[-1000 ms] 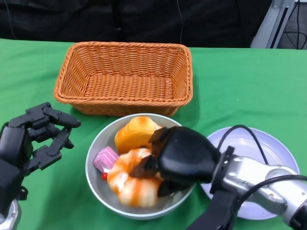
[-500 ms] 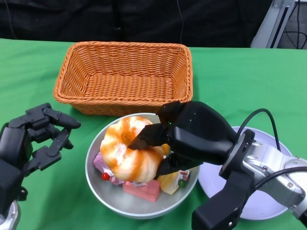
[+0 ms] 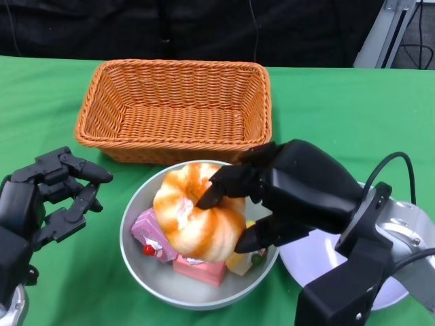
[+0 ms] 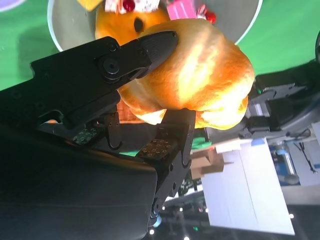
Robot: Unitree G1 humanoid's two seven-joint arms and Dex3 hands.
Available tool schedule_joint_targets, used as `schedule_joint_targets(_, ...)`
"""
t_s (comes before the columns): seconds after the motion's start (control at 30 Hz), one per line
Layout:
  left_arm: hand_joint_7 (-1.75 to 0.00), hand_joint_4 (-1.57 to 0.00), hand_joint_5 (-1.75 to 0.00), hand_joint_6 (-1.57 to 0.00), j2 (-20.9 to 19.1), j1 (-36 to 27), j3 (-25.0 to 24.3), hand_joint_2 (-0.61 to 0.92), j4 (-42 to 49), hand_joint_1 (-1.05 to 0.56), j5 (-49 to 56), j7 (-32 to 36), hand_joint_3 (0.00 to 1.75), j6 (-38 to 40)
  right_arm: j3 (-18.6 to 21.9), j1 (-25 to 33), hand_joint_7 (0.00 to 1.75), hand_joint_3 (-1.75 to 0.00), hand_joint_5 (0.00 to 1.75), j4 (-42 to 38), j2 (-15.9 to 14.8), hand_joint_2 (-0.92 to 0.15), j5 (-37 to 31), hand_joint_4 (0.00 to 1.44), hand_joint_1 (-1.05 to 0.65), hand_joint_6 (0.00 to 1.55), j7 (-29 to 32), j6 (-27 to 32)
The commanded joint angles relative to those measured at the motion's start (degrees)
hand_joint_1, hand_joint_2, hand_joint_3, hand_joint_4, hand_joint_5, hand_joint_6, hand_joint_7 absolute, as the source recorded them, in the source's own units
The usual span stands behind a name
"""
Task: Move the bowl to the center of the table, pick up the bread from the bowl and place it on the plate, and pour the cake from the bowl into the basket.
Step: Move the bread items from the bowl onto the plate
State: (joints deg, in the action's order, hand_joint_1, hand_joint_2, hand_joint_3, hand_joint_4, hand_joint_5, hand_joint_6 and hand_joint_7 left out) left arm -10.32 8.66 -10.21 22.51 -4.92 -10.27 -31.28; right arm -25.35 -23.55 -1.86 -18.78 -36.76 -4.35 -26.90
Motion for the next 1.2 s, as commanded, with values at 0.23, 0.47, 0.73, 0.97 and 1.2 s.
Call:
schedule_joint_targets(0.23, -1.05, -0.77, -1.51, -0.82, -0.7, 0.3, -0.7, 0.77, 0.4, -0.09, -0.6, 0.2, 0.6, -0.3, 3.6, 3.5, 0.9, 0.0, 1.32, 4.7, -2.5, -0.91, 3.4, 0.77, -0.28, 0.82, -2.6, 0.2)
schedule_joint_targets(0.47, -1.04, -0.78, -1.5, -0.83, -1.9, 1.9, -1.2, 0.77, 4.3, -0.1, -1.3, -0.8, 0.59, -1.6, 17.4, 20.7, 0.75, 0.0, 1.4, 15.8, -9.8, -0.85, 12.5, 0.82, -0.14, 0.93, -4.5, -0.2)
schedule_joint_targets(0.73, -1.05, -0.77, -1.5, -0.82, -1.8, 1.6, -1.1, 0.79, 3.9, -0.1, -1.7, -1.0, 0.56, -0.8, 19.9, 22.6, 0.72, 0.0, 1.42, 16.3, -9.7, -0.86, 13.0, 0.79, -0.14, 0.93, -4.6, -0.5)
schedule_joint_targets(0.97, -1.07, -0.77, -1.5, -0.81, -1.6, 1.8, -1.2, 0.8, 4.2, -0.09, -1.9, -1.1, 0.55, -0.9, 20.7, 22.8, 0.73, 0.0, 1.43, 15.4, -9.1, -0.85, 13.2, 0.8, -0.13, 0.94, -4.0, -1.2)
schedule_joint_targets(1.2, -1.06, -0.78, -1.49, -0.81, -1.9, 1.9, -1.3, 0.8, 4.3, -0.09, -1.6, -0.9, 0.55, -0.9, 21.4, 22.3, 0.7, 0.0, 1.35, 12.0, -9.0, -0.85, 10.5, 0.82, -0.12, 0.95, -2.5, -1.2)
